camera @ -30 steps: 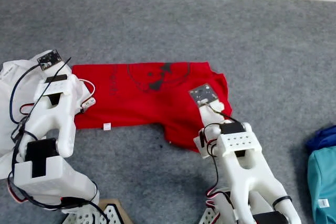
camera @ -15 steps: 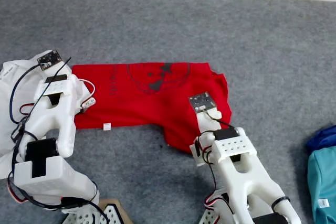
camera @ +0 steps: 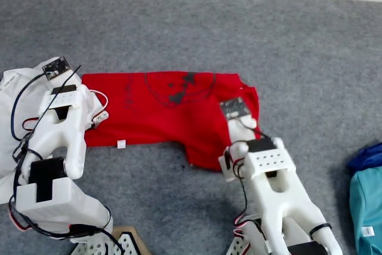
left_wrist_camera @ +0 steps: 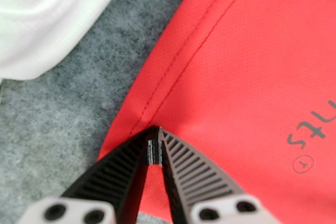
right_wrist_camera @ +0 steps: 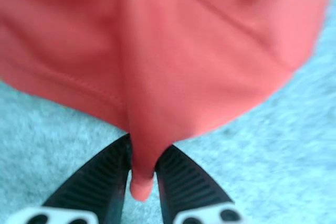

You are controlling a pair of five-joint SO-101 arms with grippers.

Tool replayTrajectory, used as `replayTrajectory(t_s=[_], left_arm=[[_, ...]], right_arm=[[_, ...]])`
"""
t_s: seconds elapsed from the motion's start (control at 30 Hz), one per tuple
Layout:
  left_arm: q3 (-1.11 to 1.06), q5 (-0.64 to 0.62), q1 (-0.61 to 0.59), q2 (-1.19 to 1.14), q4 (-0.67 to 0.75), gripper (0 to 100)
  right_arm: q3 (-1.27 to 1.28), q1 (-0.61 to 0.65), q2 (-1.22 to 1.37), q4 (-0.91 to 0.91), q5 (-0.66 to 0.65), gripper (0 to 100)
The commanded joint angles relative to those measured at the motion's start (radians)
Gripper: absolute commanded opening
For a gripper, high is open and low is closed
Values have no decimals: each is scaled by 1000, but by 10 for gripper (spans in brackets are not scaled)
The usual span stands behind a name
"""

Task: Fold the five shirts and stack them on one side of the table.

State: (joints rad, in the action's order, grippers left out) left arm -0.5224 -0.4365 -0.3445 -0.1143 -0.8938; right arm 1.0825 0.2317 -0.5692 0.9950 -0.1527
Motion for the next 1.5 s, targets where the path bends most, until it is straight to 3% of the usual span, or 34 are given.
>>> replayTrajectory(t_s=[0.0,0.27,0.57,1.3,1.47], left_arm=[[25,9,-22,4,17,11],[25,9,-22,4,17,11],[25,9,-22,4,17,11],[25,9,-21,4,17,11],[25,9,-21,4,17,11]], right_arm=[[-116,-19,-13,15,18,6],[-288,-19,15,58,81,6],[-630,-21,455,16,124,6],[-1089,-91,866,-21,195,6],[-1158,-88,921,-10,195,68]])
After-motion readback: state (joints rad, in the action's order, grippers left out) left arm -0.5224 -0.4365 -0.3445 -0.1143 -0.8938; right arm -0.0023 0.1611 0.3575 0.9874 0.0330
